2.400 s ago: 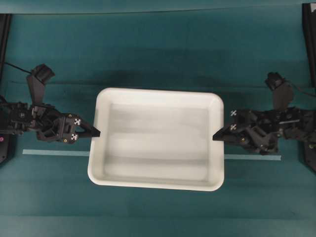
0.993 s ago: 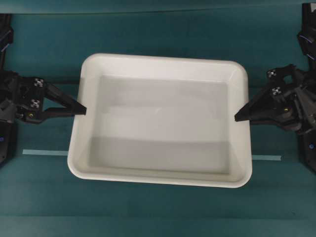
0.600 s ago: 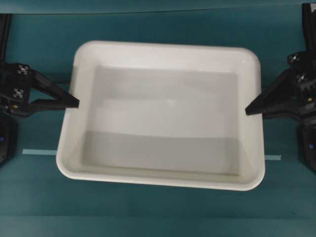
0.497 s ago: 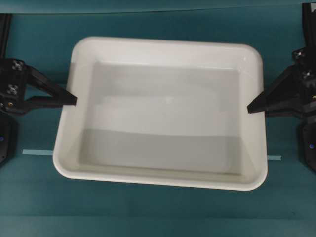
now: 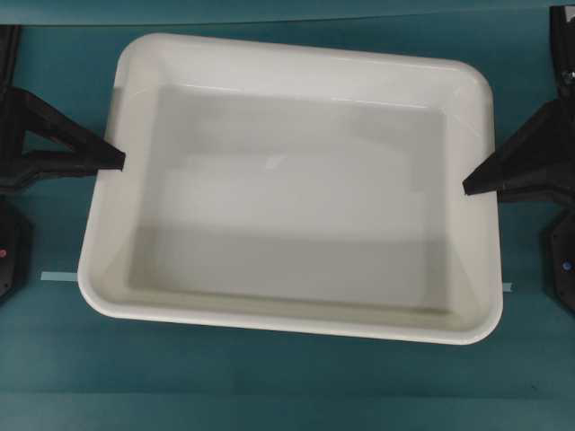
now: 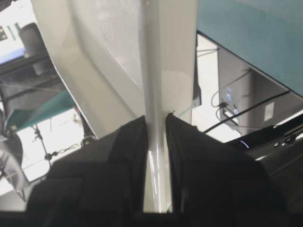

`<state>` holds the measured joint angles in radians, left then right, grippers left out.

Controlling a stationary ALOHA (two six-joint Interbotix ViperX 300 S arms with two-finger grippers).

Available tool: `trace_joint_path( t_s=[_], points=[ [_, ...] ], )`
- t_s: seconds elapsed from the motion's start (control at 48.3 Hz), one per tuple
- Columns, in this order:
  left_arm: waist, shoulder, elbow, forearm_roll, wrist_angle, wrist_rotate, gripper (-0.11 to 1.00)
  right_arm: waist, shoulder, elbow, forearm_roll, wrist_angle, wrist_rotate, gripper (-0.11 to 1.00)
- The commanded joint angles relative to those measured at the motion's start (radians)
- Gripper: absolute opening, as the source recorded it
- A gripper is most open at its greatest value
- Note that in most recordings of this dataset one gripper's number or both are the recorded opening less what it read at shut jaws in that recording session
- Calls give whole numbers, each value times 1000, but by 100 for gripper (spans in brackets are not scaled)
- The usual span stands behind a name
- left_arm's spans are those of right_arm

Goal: Lift the white case with both hands.
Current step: 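Hold the tray raised with both grippers, then lower the tray back onto the table with both grippers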

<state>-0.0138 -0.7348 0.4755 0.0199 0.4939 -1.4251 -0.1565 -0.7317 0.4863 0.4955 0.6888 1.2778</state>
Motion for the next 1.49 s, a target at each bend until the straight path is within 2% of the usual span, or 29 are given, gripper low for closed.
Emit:
trace_joint_path(
  t_s=[0.0, 0.517, 0.641, 0.786, 1.076, 1.262, 1.469],
  points=[
    [-8, 58, -23, 3, -12, 9, 8, -18, 40, -29, 3, -20, 3, 12],
    [-8, 60, -6, 3, -12, 6, 8, -17, 40, -18, -2, -20, -3, 12],
    [-8, 69, 9, 3, -14, 3, 8, -17, 38, 0, -20, -20, -3, 12],
    [-8, 78, 67, 3, -23, 3, 8, -17, 41, 52, -40, -38, -20, 12],
    [15, 69, 262, 3, -141, 3, 8, -5, 51, 219, -40, -83, -117, 12],
    [46, 86, 342, 6, -190, 5, 7, -3, 57, 339, -41, -173, -138, 12],
    [51, 121, 410, 6, -210, 3, 6, -3, 83, 428, -41, -255, -144, 12]
  ],
)
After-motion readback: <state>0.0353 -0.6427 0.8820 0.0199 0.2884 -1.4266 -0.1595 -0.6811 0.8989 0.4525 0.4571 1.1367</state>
